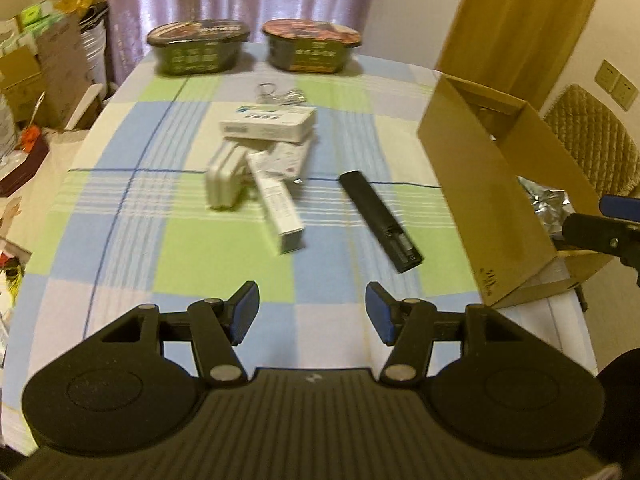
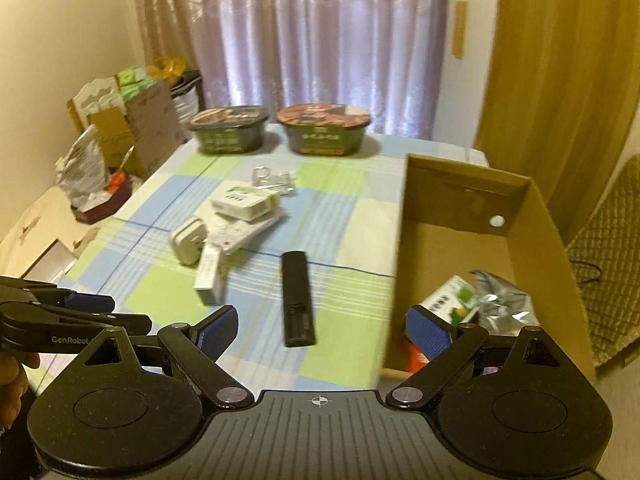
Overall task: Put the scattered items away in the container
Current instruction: 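Withdraw both tools from the box toward the black remote and white items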
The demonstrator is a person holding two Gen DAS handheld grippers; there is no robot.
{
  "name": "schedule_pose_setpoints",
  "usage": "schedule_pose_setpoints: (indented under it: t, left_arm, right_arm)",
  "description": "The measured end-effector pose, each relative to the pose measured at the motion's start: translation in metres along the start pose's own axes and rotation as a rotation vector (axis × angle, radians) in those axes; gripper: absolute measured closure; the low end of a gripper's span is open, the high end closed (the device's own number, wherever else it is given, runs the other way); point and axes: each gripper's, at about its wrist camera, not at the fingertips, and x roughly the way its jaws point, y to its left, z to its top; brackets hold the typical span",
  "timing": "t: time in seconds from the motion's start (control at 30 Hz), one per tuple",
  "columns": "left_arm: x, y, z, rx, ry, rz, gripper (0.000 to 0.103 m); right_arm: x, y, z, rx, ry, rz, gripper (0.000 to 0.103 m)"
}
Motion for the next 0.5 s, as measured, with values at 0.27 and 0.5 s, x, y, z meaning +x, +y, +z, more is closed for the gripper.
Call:
schedule_pose_setpoints:
  t: [0.27, 0.5]
  left_arm:
    - [0.006, 0.034, -0.008, -0.053, 0.012, 0.015, 0.049]
    - [0.036, 0.049, 0.0, -0.087, 0.02, -0.003, 0.049]
  right_arm:
    - [0.036, 0.036, -0.001, -0.057, 0.053, 0.043, 0.007]
    - [0.086, 0.047, -0.004, -0.082, 0.117, 0.059, 0.007]
